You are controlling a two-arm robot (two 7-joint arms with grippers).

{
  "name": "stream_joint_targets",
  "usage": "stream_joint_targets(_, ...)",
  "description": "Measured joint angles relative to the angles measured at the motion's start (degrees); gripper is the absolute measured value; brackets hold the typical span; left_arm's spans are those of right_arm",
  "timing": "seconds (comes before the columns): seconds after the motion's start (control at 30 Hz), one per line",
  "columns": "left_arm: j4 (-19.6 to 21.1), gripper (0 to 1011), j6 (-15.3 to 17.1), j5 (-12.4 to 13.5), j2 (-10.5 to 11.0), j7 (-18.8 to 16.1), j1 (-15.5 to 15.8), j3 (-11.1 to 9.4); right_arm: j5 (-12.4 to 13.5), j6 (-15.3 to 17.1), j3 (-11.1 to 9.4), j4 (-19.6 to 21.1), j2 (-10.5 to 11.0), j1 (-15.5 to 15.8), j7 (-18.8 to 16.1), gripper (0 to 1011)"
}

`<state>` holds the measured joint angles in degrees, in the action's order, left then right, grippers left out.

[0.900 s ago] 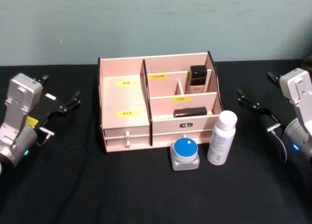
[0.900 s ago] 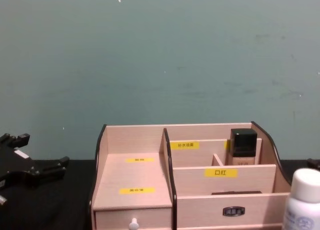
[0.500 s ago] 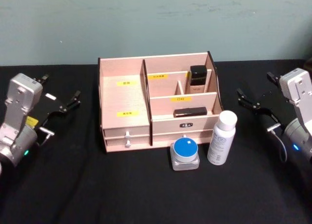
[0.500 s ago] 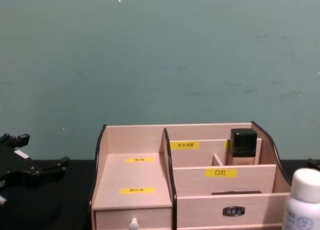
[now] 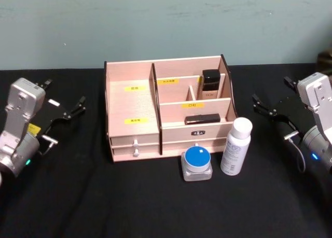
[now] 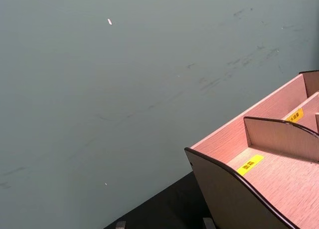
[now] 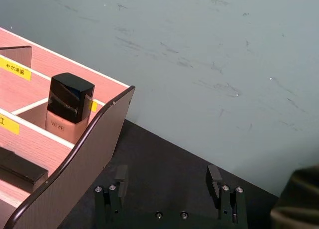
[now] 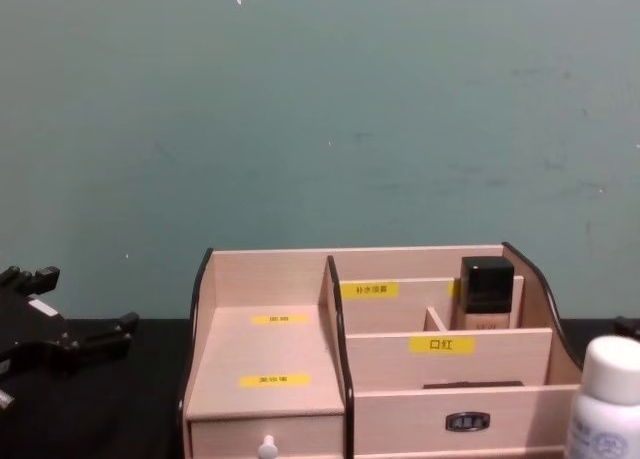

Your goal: Pick up the facial cleanser and watermelon frost from the table and place them into the tiered storage box.

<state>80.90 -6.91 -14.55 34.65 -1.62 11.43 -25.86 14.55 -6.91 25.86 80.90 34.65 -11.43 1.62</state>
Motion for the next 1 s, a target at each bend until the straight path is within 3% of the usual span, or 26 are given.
stream_joint_targets(0.7,0.0,1001,0.0,0.0,0.0,0.0,0.0,0.0,0.0,0.0,-0.1,0.0,0.0,0.0,-0.2,1003)
stream_joint_targets(1.0,0.0,1001,0.0,0.0,0.0,0.0,0.0,0.0,1.0,1.2,-2.4,2.5,1.1,1.4,-3.0,1002)
